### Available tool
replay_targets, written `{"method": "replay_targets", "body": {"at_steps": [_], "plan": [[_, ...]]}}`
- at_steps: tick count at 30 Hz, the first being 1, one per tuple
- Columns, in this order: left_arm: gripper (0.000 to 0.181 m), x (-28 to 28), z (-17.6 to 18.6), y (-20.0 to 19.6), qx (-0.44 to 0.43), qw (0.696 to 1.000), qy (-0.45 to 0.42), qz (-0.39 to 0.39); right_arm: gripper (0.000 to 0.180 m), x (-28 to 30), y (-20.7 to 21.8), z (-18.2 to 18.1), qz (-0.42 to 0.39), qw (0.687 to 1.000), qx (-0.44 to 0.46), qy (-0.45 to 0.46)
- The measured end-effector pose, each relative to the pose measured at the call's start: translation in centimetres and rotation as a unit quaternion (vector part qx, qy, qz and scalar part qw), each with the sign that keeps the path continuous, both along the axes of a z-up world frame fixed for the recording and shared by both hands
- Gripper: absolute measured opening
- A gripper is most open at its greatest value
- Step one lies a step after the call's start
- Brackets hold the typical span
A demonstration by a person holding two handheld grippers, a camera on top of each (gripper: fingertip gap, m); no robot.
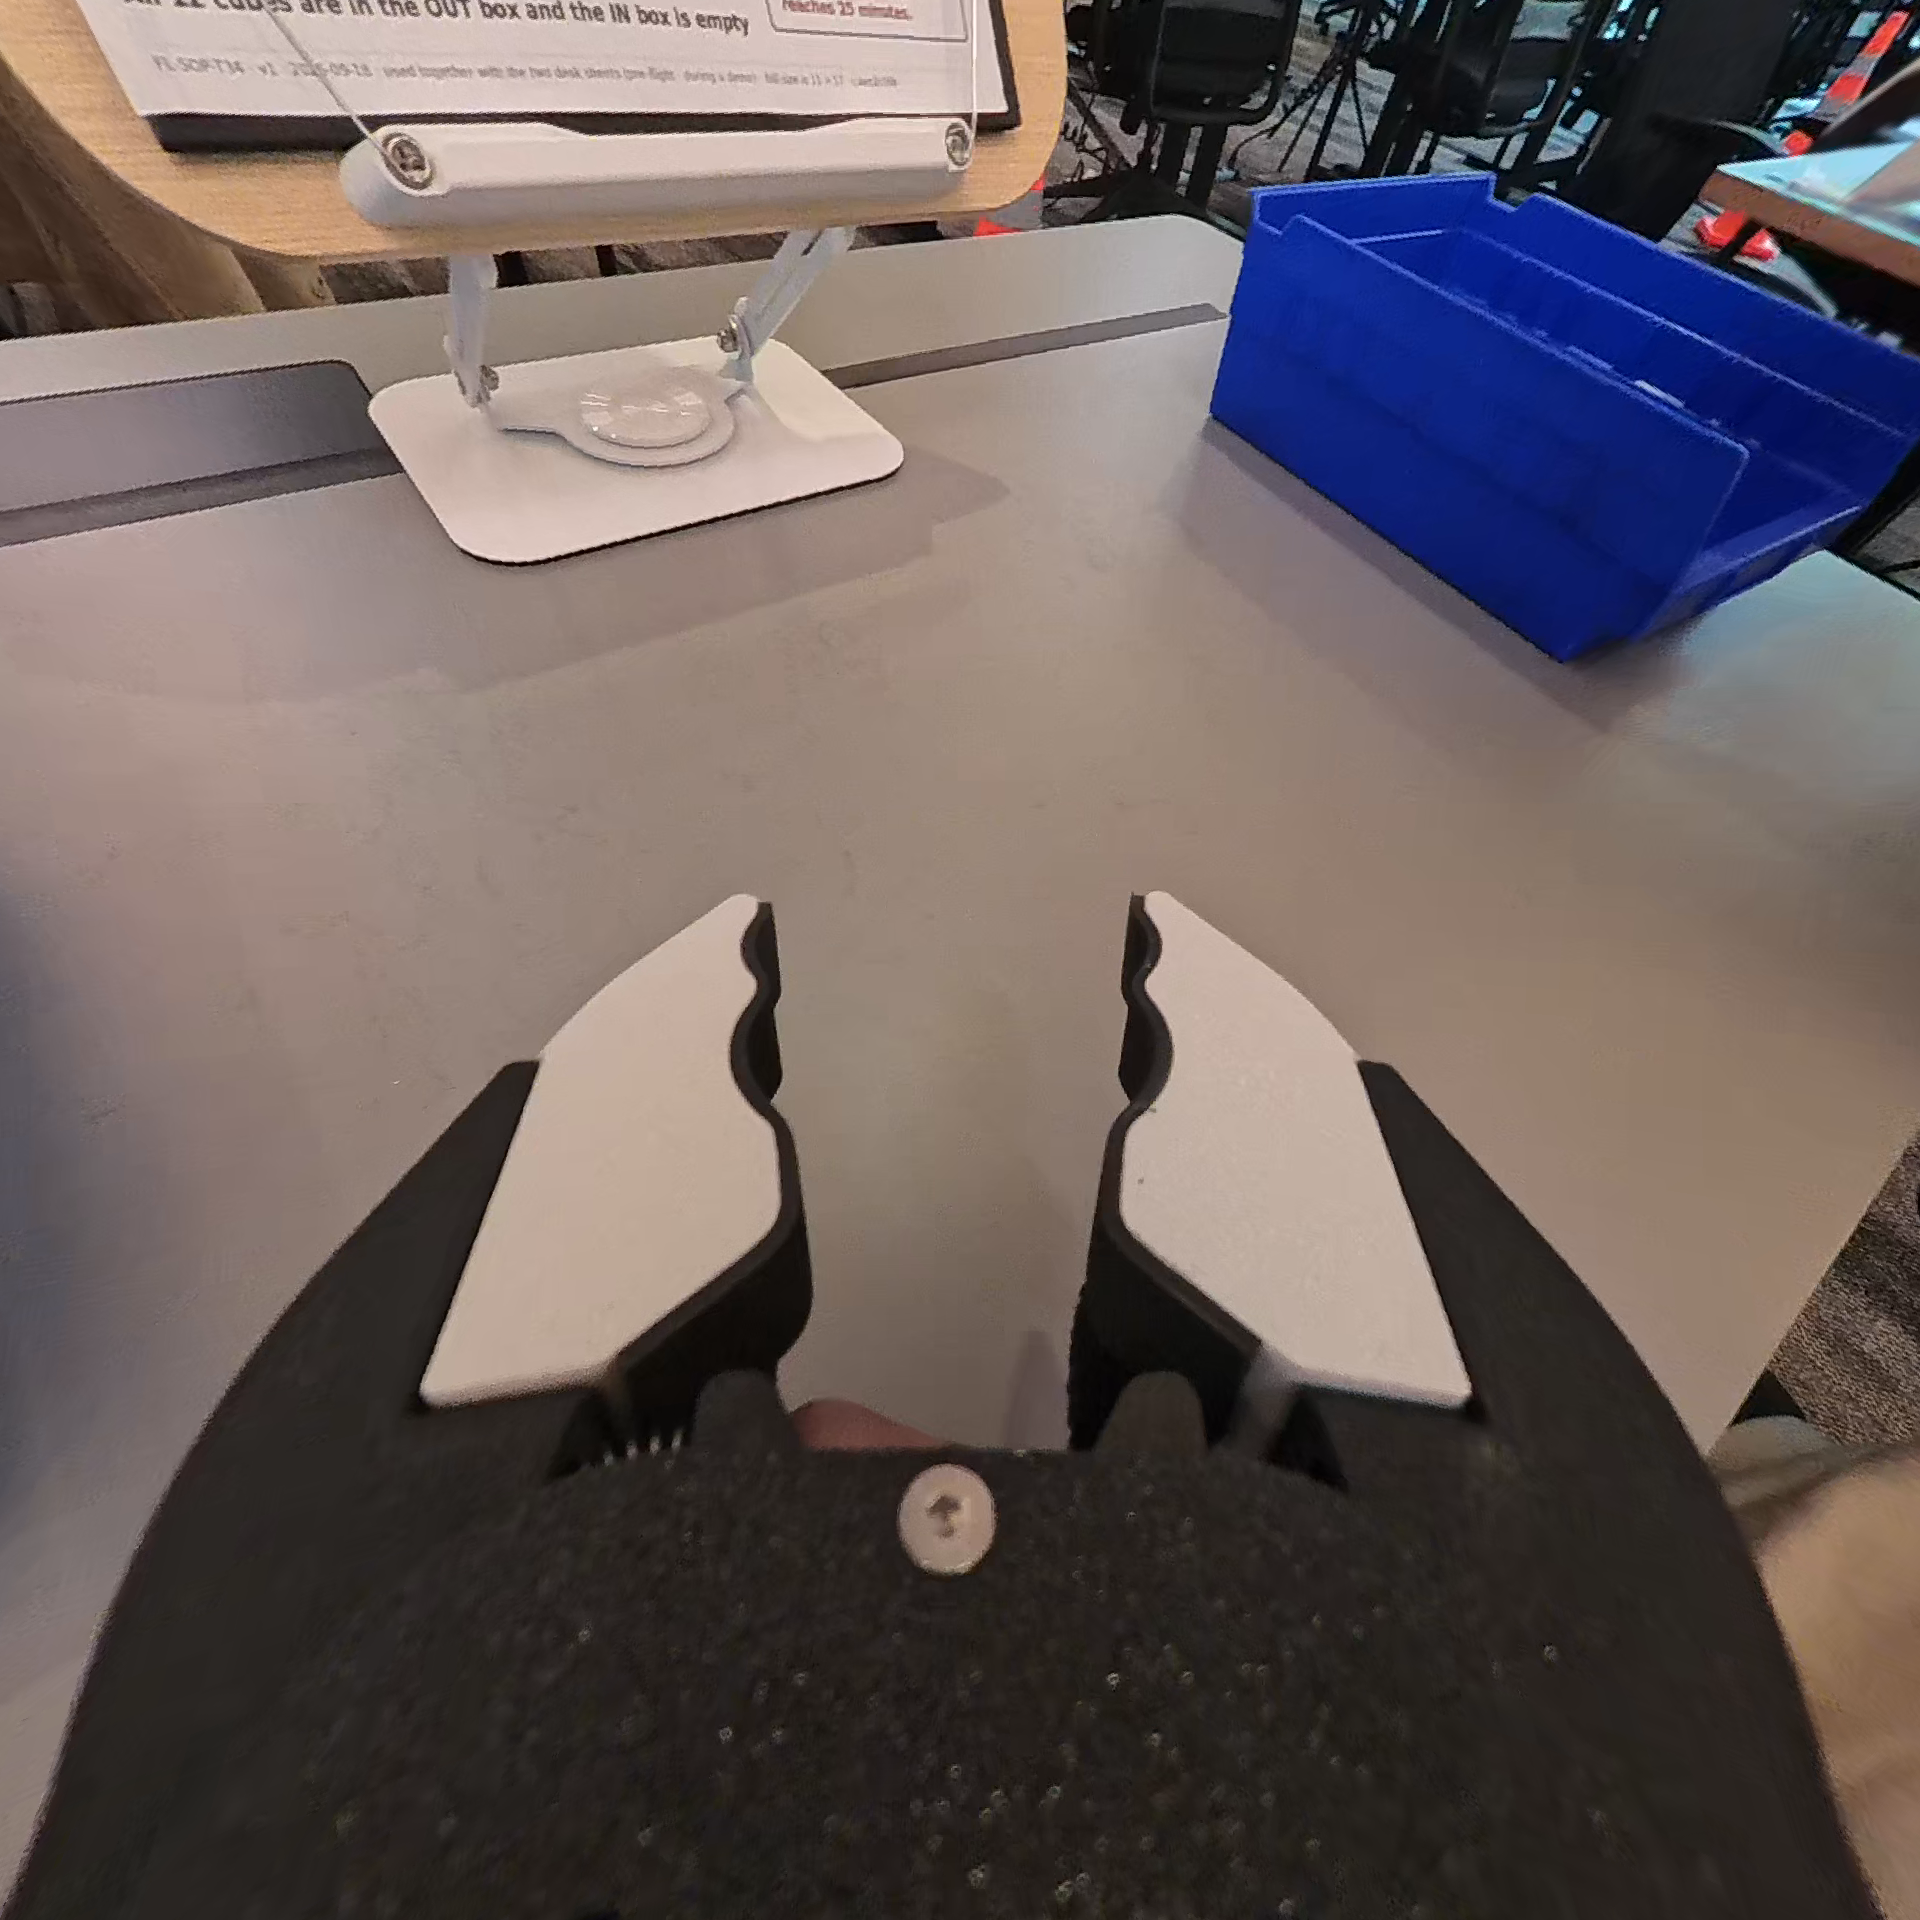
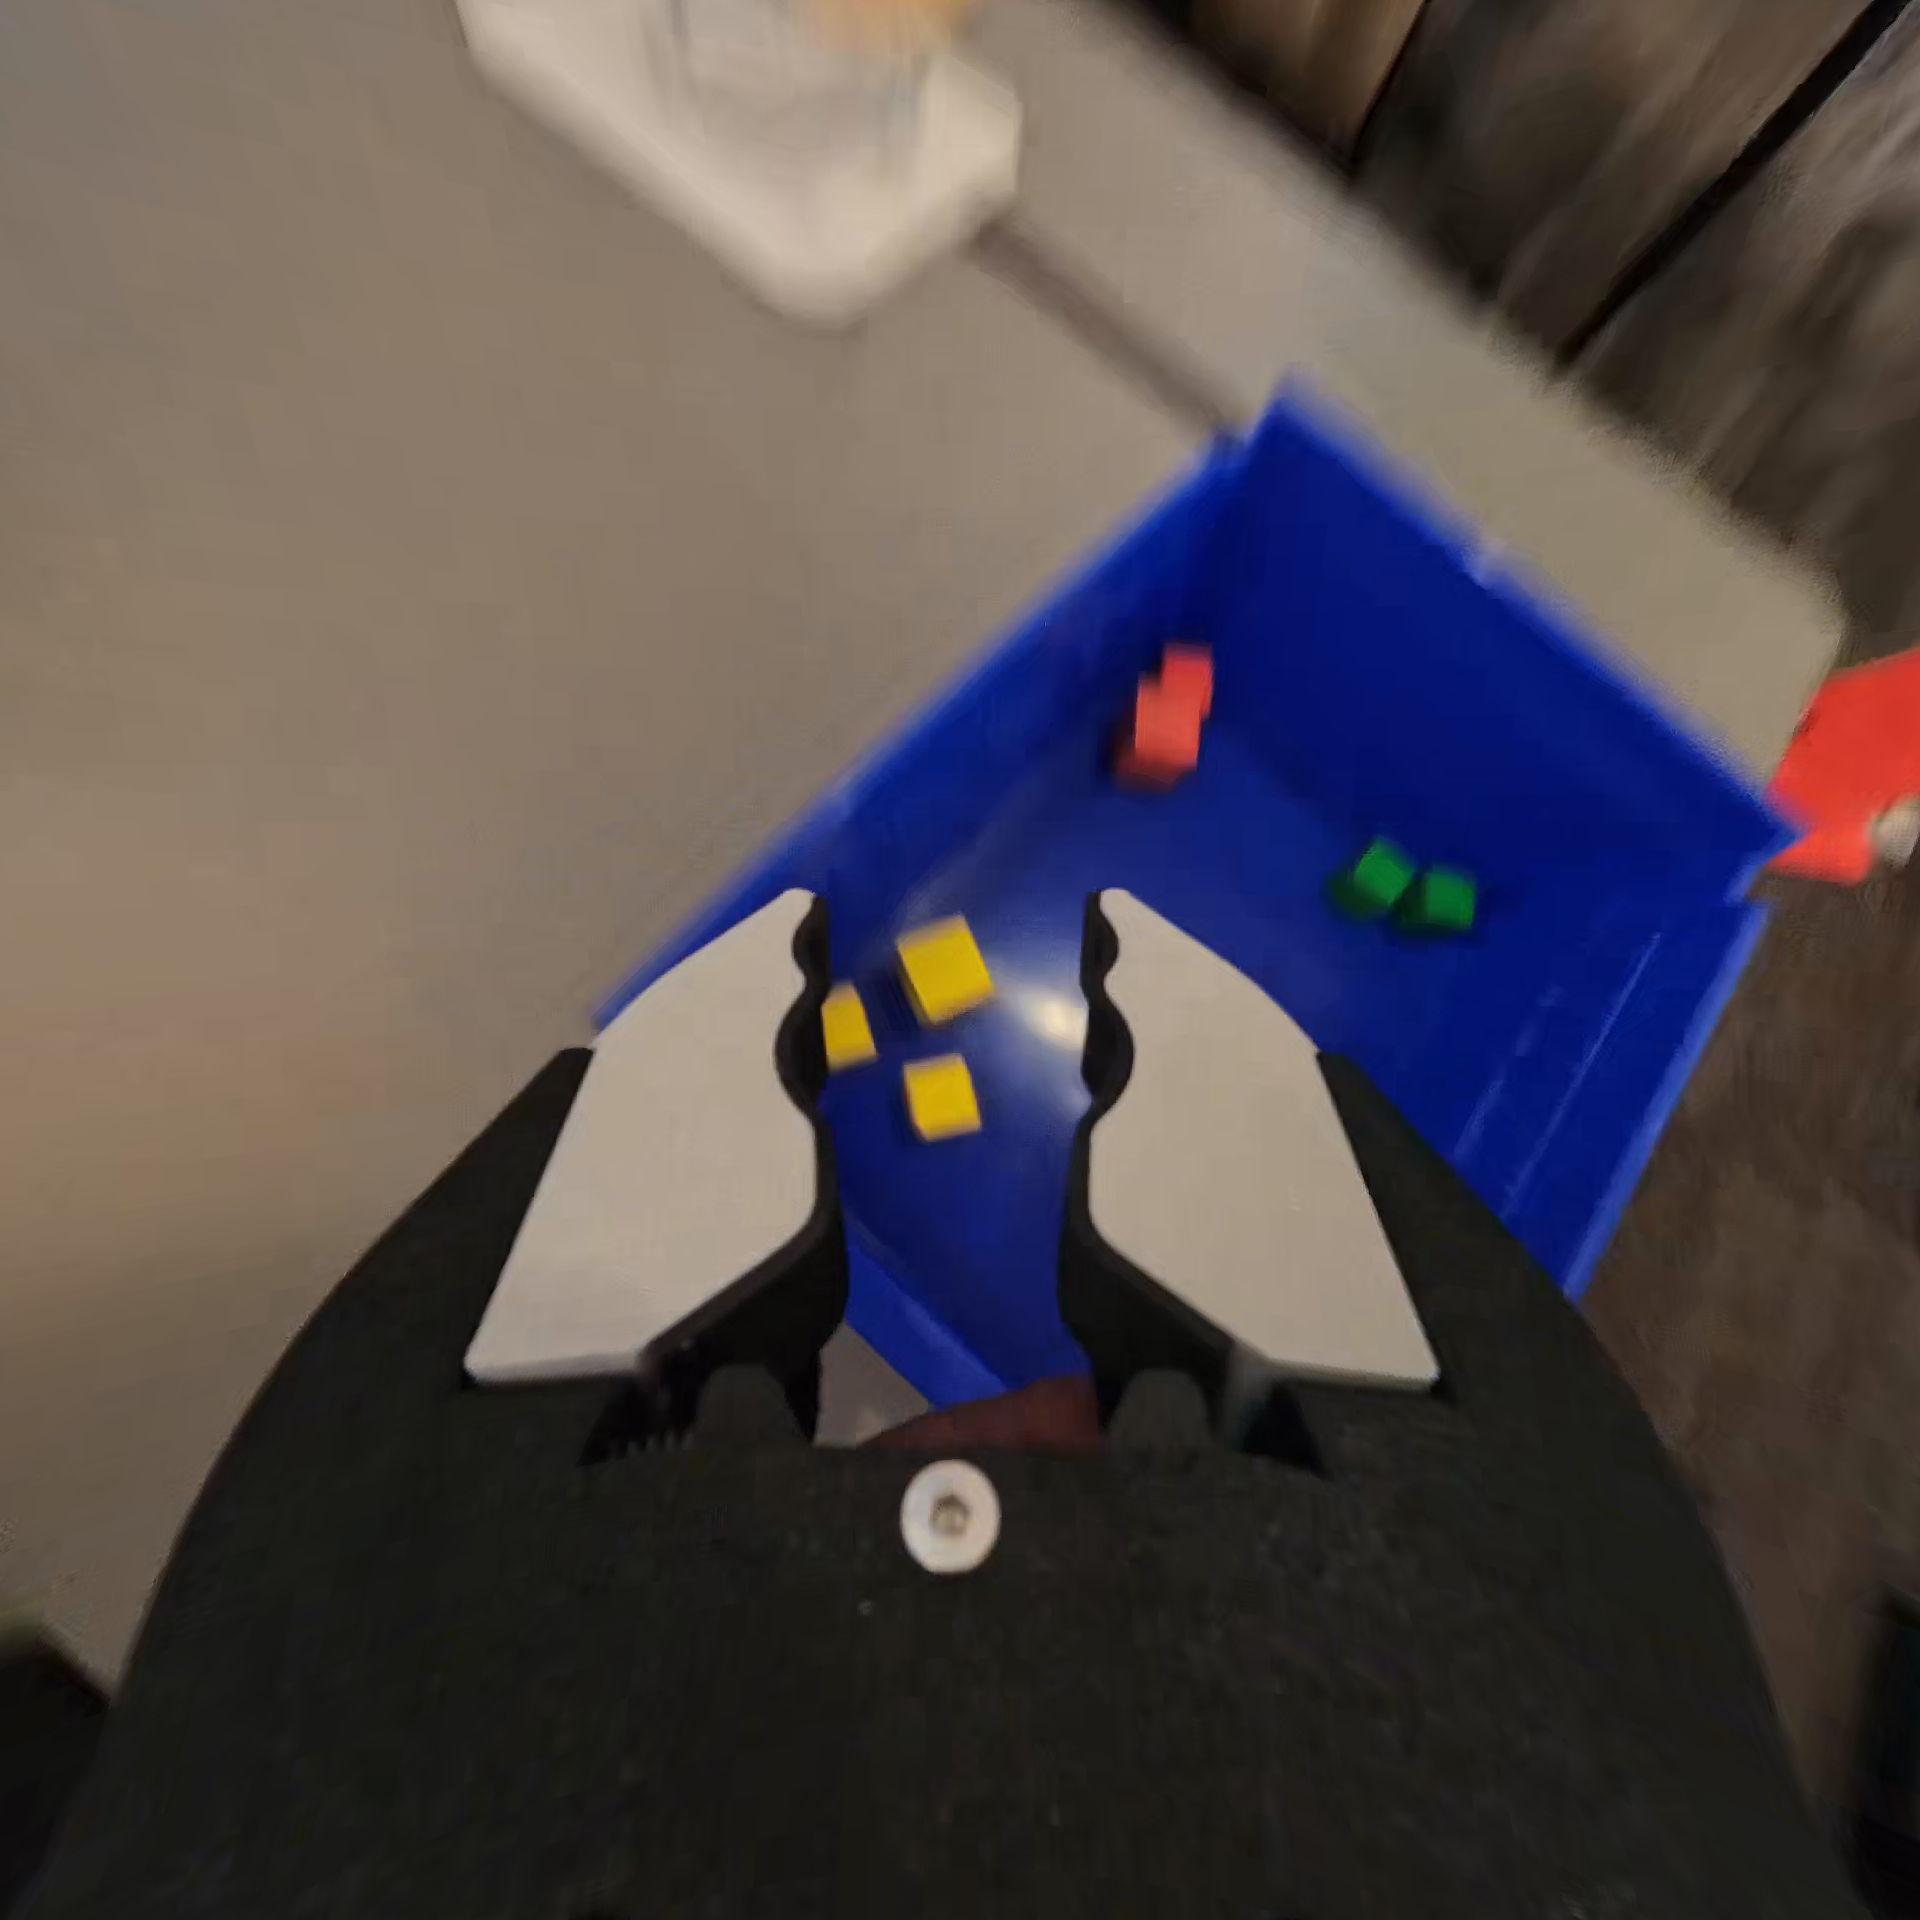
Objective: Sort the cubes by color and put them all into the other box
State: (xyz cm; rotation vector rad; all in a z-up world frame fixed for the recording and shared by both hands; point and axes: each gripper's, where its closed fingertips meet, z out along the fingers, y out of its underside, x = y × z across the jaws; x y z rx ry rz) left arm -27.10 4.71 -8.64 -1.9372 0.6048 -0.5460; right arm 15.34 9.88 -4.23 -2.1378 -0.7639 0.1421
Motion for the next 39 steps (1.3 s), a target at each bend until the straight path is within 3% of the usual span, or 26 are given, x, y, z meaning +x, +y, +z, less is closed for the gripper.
{"method": "replay_targets", "body": {"at_steps": [3,7,11,20,24,27,29,31,36,39], "plan": [[0.063,-0.3,-0.3,0.3,0.002,1.000,0.001,0.015,0.045,-6.0,-3.4,4.5,-0.007,0.979,0.124,0.162],[0.063,-0.4,-1.2,0.6,-0.003,1.000,0.009,0.024,0.048,-16.0,-7.2,0.4,0.016,0.951,0.148,0.271],[0.063,-0.3,-2.1,0.4,-0.014,1.000,0.014,0.016,0.047,-22.8,-7.7,-4.8,0.051,0.962,0.173,0.206],[0.062,-1.7,-3.6,-1.1,-0.046,0.998,0.034,-0.007,0.046,-26.2,-7.8,-5.7,0.080,0.959,0.197,0.185],[0.056,-4.8,-1.1,-3.1,-0.052,0.996,0.042,-0.066,0.046,-26.0,-7.9,-5.7,0.083,0.960,0.191,0.188],[0.057,-12.3,2.3,-1.2,-0.027,0.989,0.140,-0.047,0.046,-26.0,-8.0,-5.7,0.087,0.959,0.186,0.195],[0.057,-18.2,4.2,1.8,-0.023,0.968,0.247,-0.028,0.046,-26.0,-8.0,-5.7,0.090,0.959,0.182,0.197],[0.058,-23.8,4.6,5.8,-0.031,0.929,0.368,-0.013,0.046,-26.1,-7.9,-5.8,0.094,0.959,0.176,0.202],[0.056,-32.6,-0.4,13.9,-0.150,0.794,0.586,-0.054,0.046,-26.3,-7.8,-6.0,0.103,0.959,0.168,0.202],[0.053,-34.7,-3.4,16.4,-0.193,0.722,0.656,-0.106,0.046,-26.2,-7.9,-6.1,0.105,0.960,0.167,0.199]]}}
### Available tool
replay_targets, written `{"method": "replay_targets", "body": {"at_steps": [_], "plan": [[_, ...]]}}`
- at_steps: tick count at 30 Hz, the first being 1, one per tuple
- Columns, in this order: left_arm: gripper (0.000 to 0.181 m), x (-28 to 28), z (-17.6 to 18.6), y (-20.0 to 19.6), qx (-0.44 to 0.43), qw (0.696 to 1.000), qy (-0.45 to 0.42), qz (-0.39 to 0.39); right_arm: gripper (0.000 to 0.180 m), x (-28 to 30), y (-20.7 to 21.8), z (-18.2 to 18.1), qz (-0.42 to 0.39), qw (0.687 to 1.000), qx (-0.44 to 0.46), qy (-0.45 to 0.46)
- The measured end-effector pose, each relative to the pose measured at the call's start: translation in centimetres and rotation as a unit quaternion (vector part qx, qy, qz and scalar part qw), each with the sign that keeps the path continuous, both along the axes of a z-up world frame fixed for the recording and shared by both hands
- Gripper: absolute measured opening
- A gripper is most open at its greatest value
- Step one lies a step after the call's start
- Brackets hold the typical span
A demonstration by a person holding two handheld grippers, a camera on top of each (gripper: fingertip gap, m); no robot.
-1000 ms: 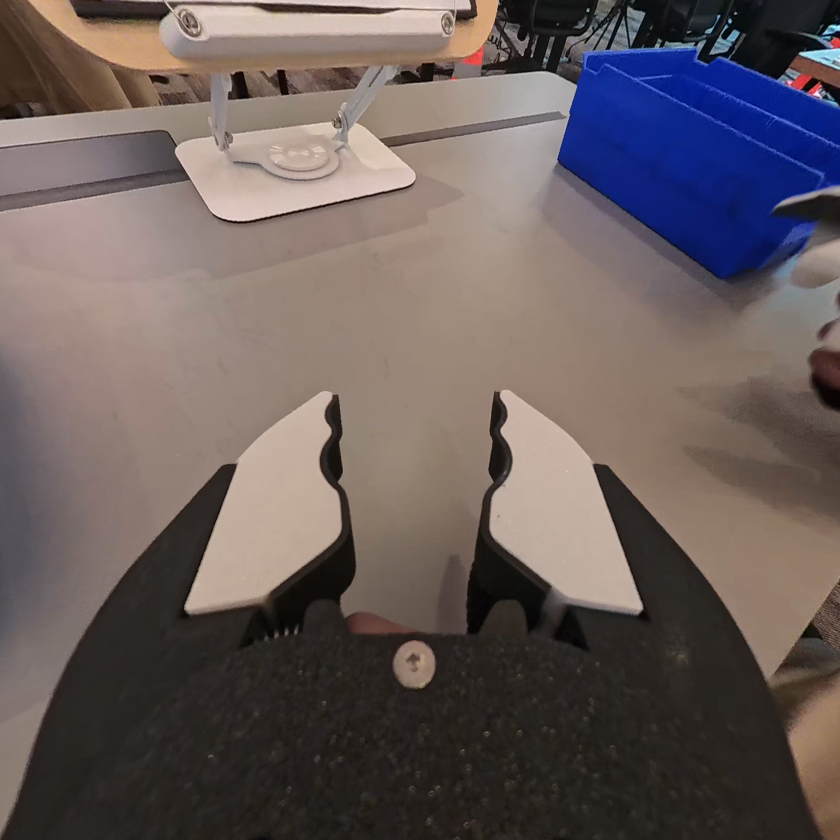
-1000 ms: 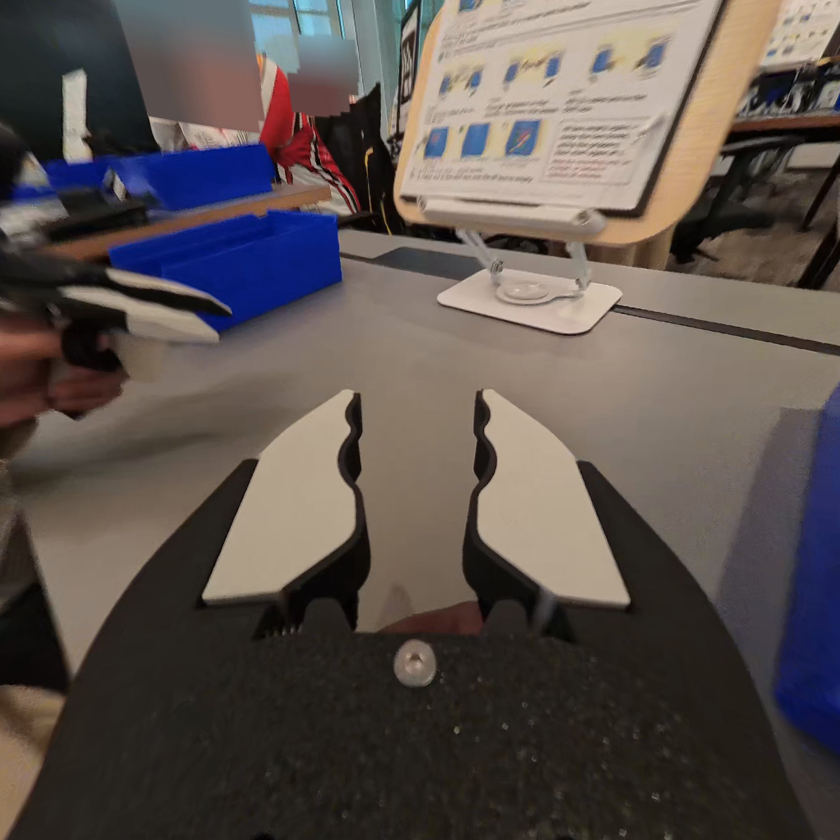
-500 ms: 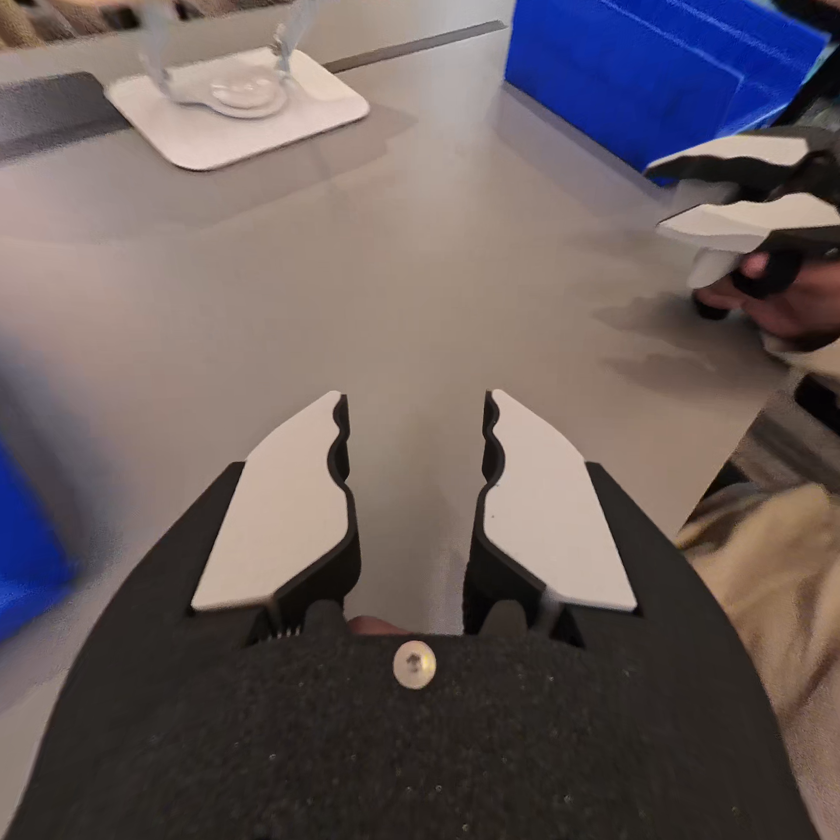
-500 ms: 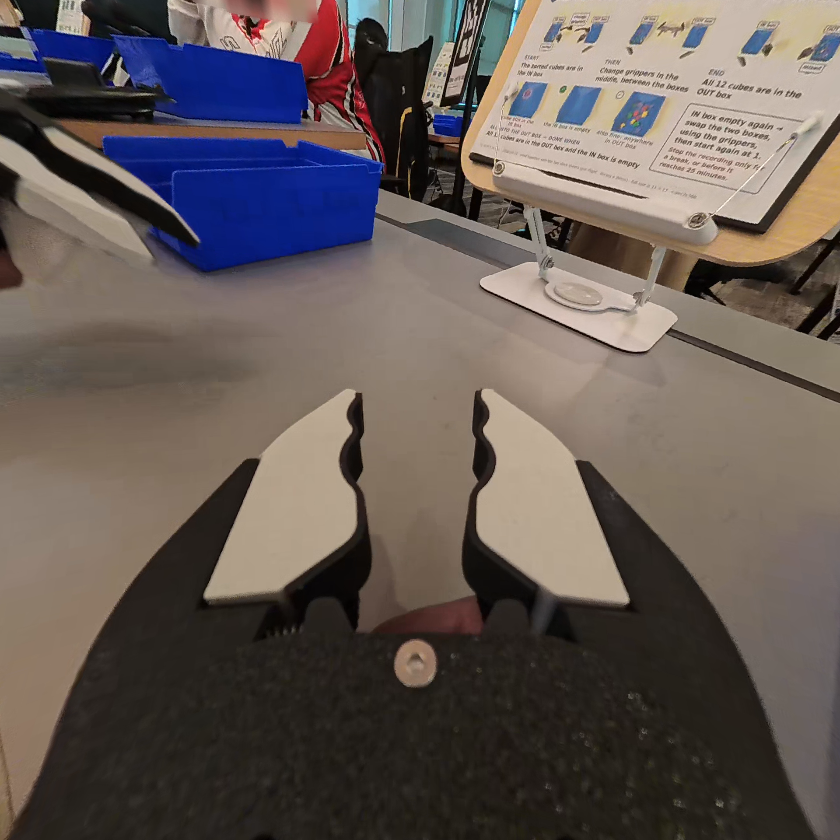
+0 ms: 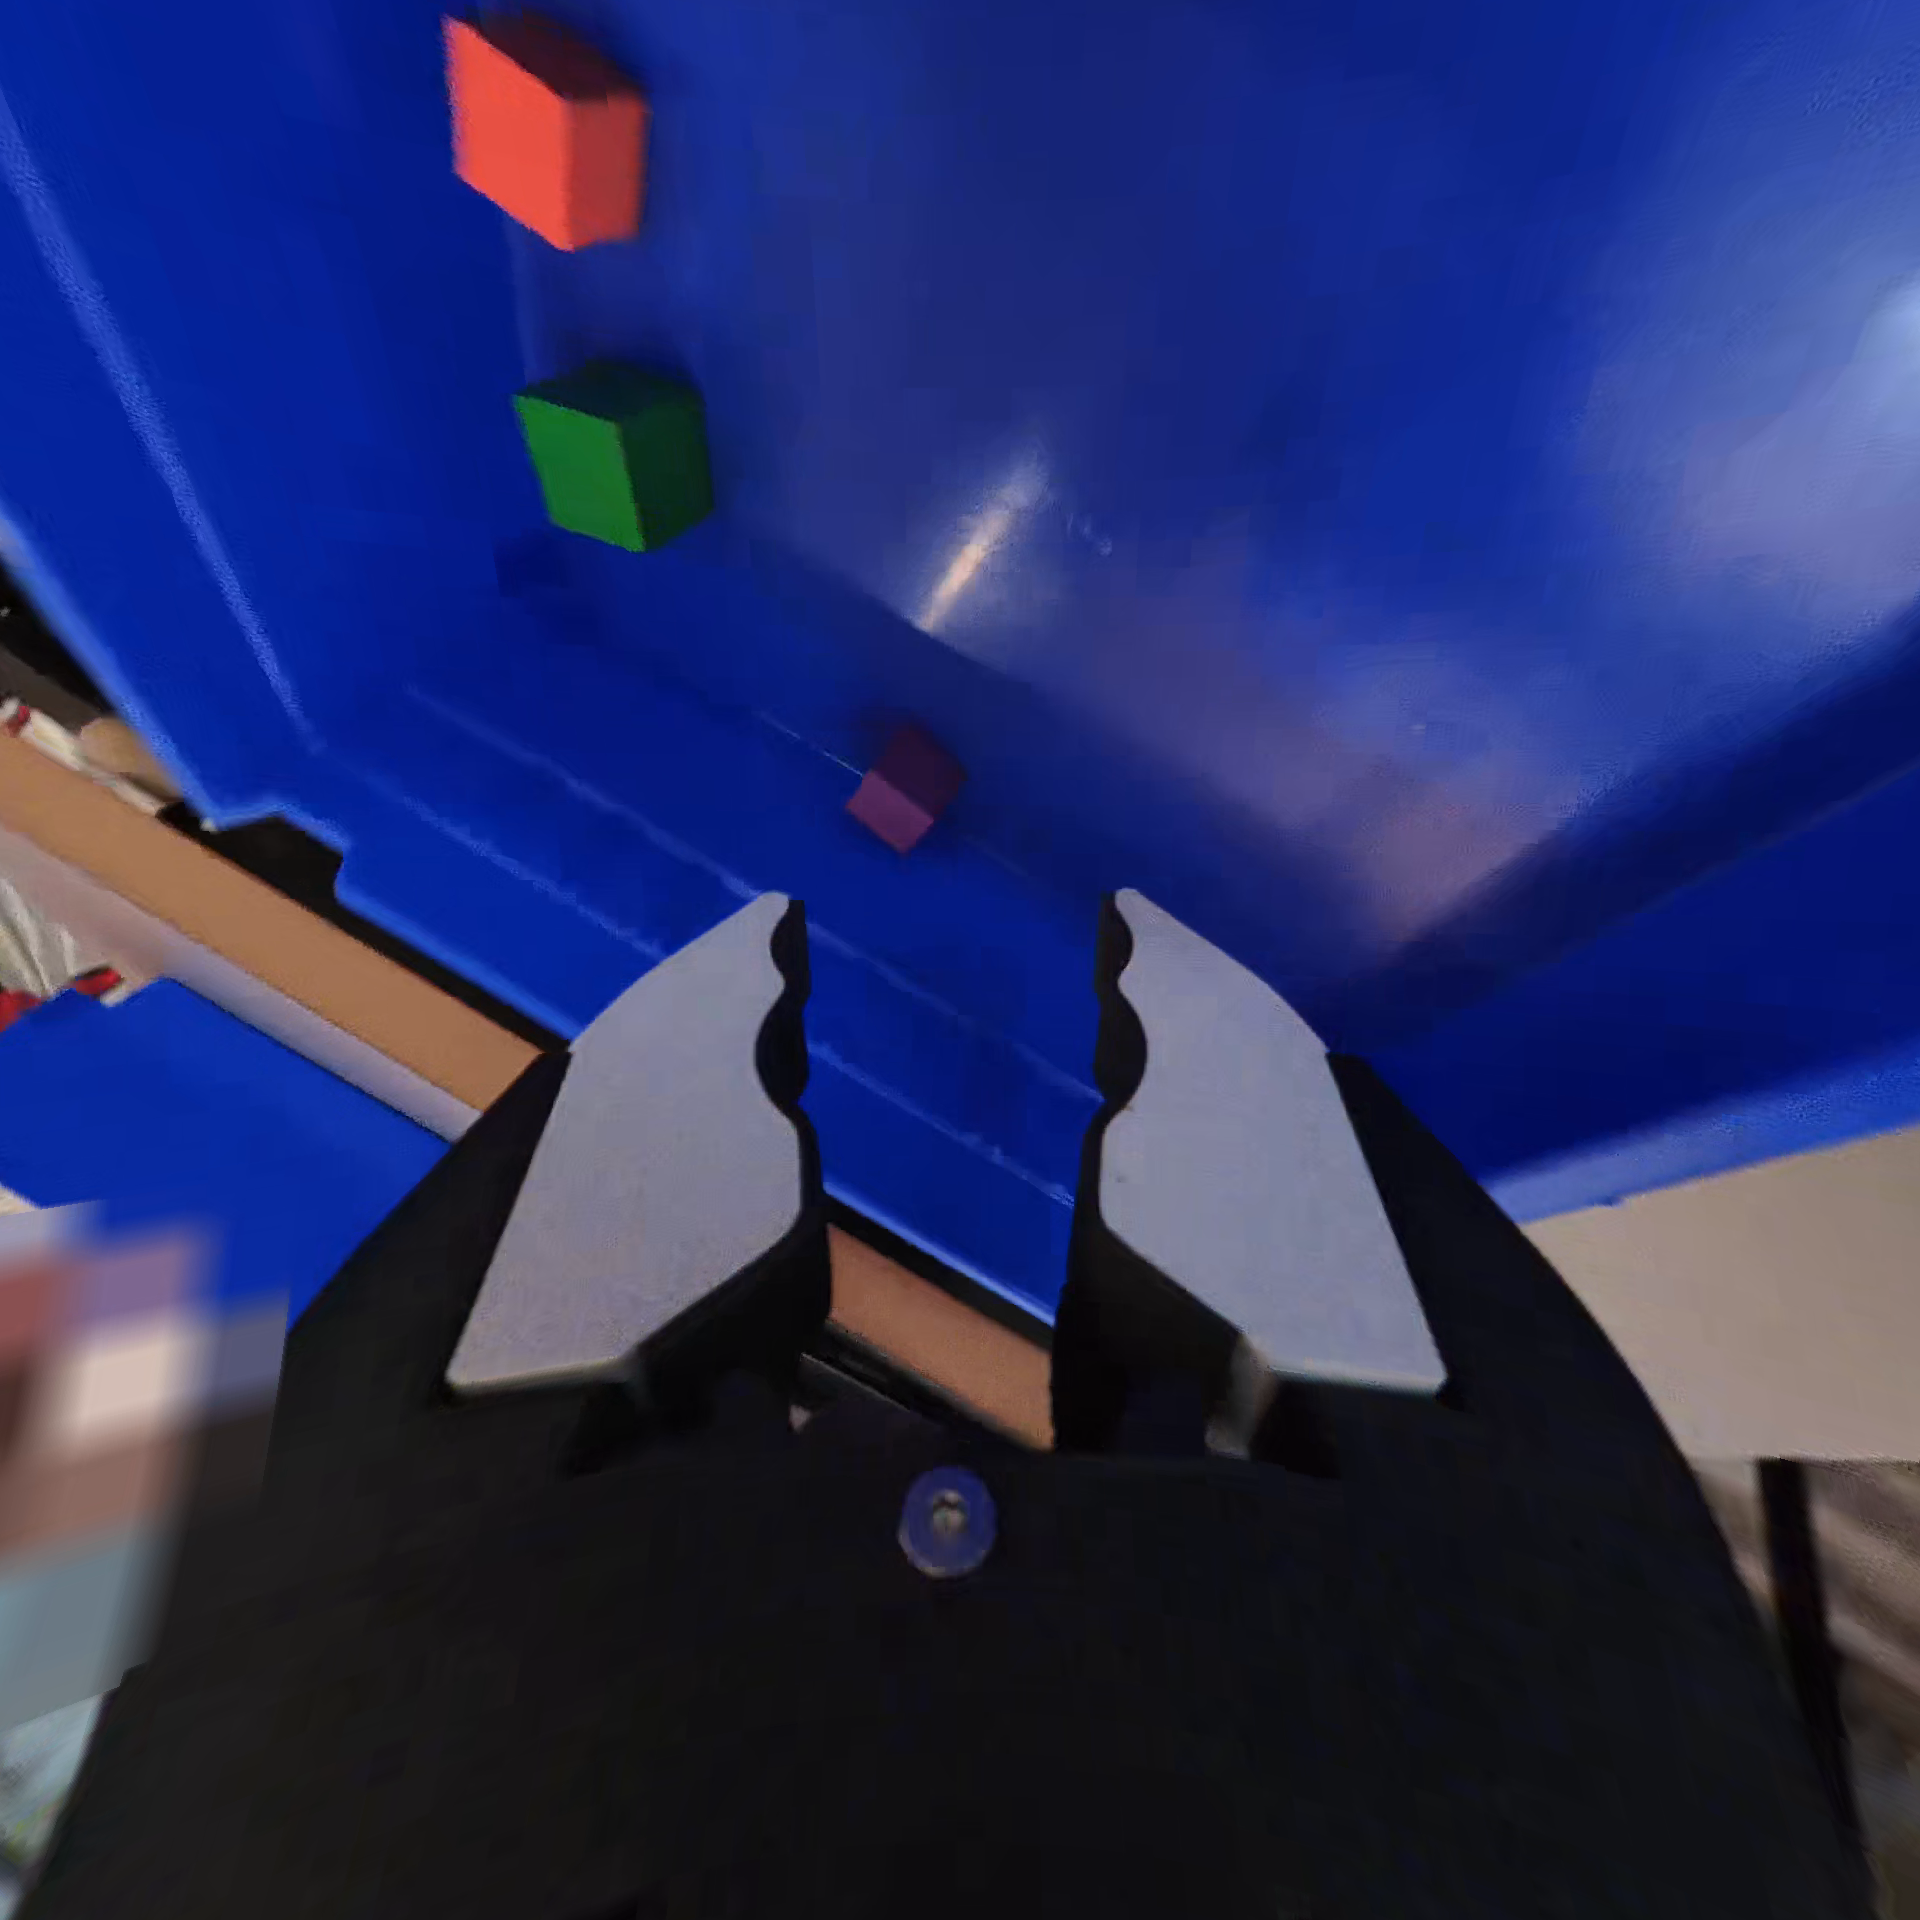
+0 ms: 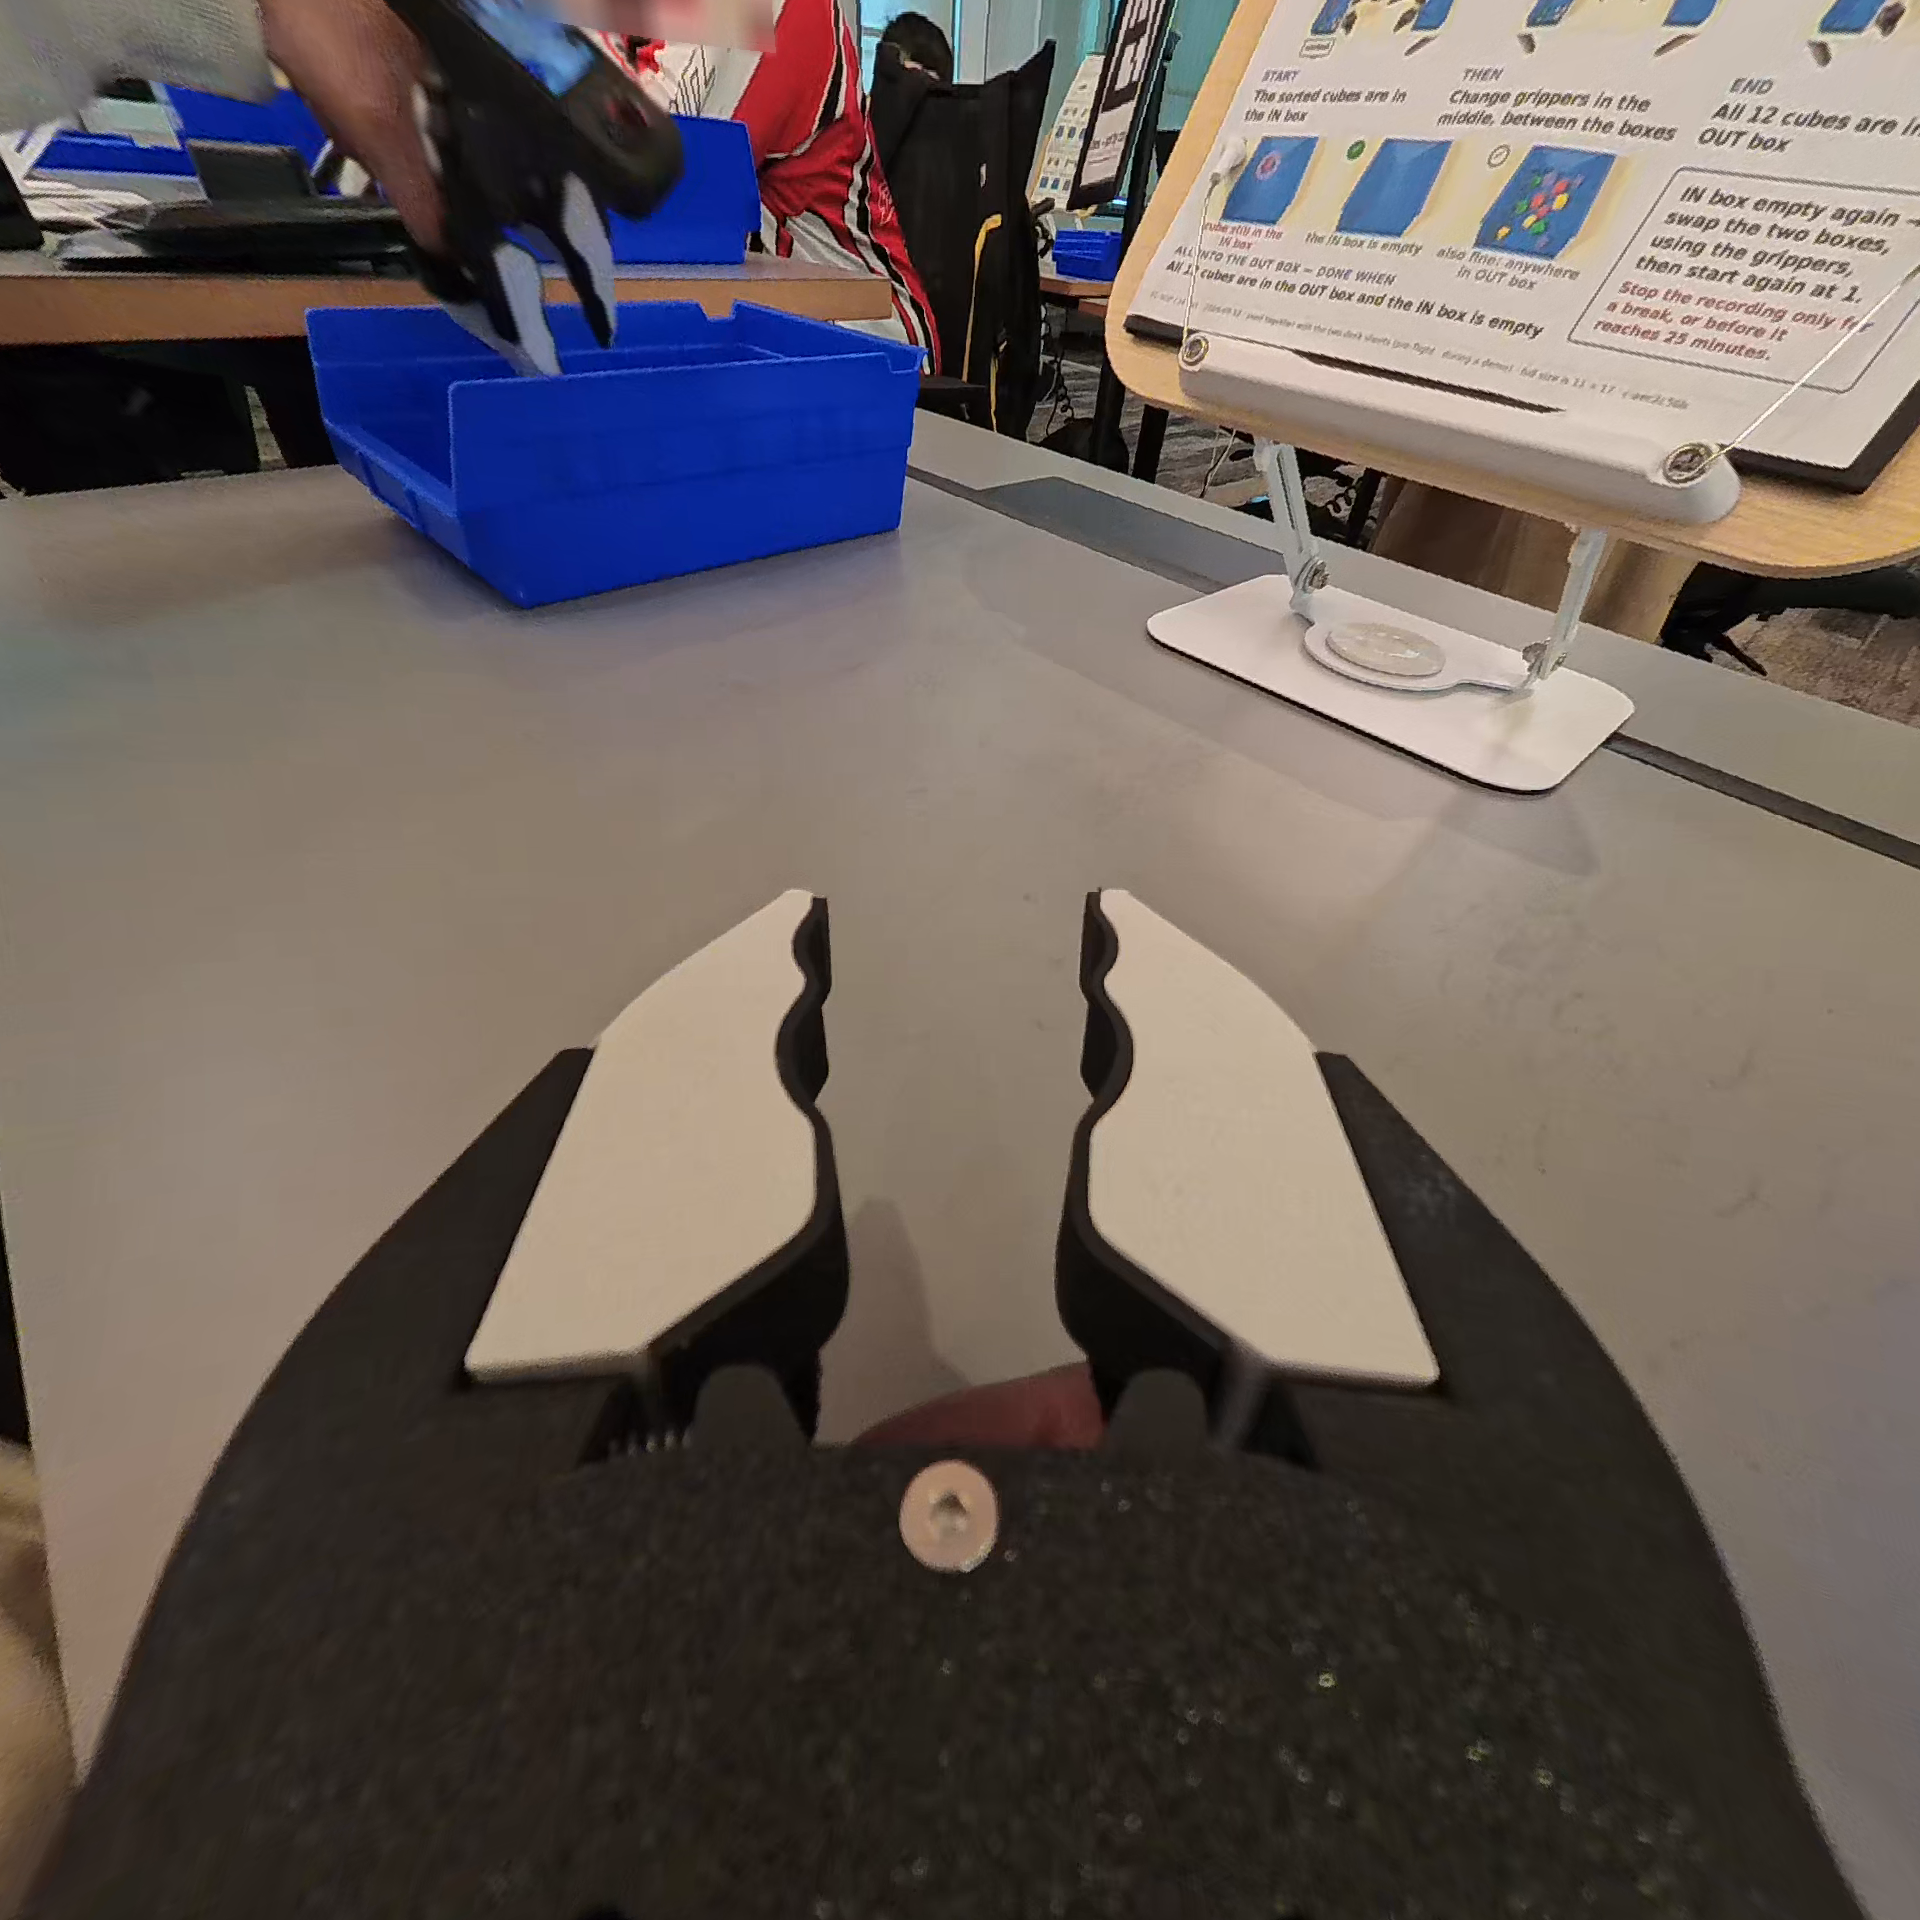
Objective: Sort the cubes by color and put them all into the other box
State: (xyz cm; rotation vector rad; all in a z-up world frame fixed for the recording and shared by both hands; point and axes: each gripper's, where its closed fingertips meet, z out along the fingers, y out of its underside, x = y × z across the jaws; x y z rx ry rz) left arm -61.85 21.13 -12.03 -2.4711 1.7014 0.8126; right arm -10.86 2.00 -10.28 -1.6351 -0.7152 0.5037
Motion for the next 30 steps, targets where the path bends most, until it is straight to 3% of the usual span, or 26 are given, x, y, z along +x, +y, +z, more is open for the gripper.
{"method": "replay_targets", "body": {"at_steps": [6,11,18,21,27,30], "plan": [[0.049,-2.3,-2.6,2.1,-0.096,0.991,0.095,-0.021,0.046,0.5,-0.1,-0.1,-0.001,1.000,-0.005,0.002],[0.051,-2.6,-3.4,2.5,-0.133,0.984,0.115,-0.023,0.046,0.4,-0.1,-0.2,0.004,1.000,-0.010,0.003],[0.051,-4.2,-5.4,2.6,-0.149,0.977,0.147,-0.031,0.045,0.0,-0.3,-0.4,0.011,1.000,-0.012,-0.007],[0.026,-4.6,-6.2,2.2,-0.160,0.974,0.155,-0.030,0.045,-0.1,-0.3,-0.5,0.012,1.000,-0.014,-0.010],[0.024,-4.7,-5.9,2.2,-0.152,0.976,0.151,-0.026,0.043,-0.1,-0.3,-0.6,0.012,1.000,-0.015,-0.012],[0.023,-3.7,-4.9,1.9,-0.132,0.985,0.109,-0.014,0.043,-0.1,-0.2,-0.6,0.012,1.000,-0.017,-0.013]]}}
